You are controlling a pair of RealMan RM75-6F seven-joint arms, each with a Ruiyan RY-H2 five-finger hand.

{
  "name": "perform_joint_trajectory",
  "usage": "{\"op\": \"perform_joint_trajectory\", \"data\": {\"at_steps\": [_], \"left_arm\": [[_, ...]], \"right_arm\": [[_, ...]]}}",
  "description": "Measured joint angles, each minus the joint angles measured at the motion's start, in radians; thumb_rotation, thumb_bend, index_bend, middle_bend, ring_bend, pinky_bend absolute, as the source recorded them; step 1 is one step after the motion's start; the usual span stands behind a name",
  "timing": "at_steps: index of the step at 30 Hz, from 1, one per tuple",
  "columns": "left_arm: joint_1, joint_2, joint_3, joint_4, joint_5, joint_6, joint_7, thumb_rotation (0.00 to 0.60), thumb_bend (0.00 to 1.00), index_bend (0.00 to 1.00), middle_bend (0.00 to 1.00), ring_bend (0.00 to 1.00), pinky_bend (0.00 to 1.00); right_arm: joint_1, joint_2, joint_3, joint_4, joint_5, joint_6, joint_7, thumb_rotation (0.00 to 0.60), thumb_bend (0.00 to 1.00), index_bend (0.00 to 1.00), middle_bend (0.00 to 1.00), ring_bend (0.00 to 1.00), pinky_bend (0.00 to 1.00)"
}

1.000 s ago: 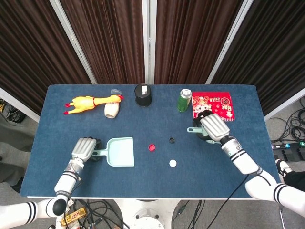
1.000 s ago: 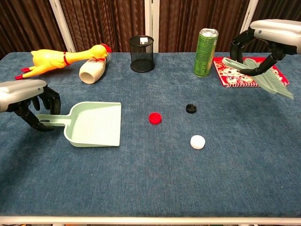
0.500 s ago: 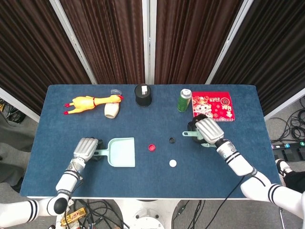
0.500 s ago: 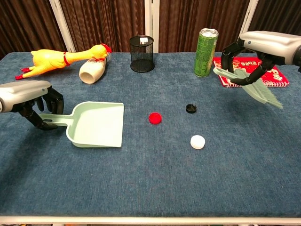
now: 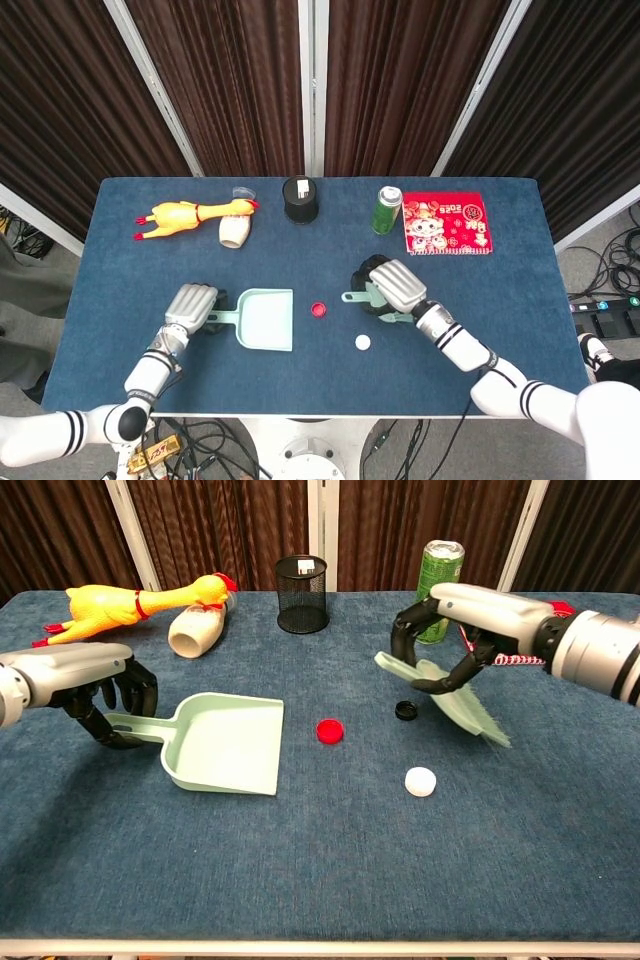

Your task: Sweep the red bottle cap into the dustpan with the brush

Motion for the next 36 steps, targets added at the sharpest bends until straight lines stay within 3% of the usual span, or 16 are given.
{"op": "perform_joint_trajectory", "data": {"at_steps": [11,25,36], "left_arm": [[-0.073,-0.005,-0.008,-0.015,-0.082,-0.034,0.071,0.600,0.35,0.57,0.52,0.37,0.37],[-0.168,-0.030,-0.007,-0.025,-0.213,-0.040,0.155,0.600,0.35,0.57,0.52,0.38,0.37],[-0.218,-0.063,0.001,-0.024,-0.273,-0.018,0.189,0.600,0.35,0.58,0.52,0.38,0.37]], "right_arm": [[0.039,-0.132,-0.012,0.103,-0.044,0.061,0.123,0.600,0.59,0.72,0.63,0.28,0.23],[0.070,-0.250,0.003,0.122,-0.036,0.080,0.137,0.600,0.60,0.72,0.63,0.28,0.23],[0.084,-0.314,0.051,0.109,-0.010,0.125,0.139,0.600,0.63,0.73,0.63,0.28,0.22]]}}
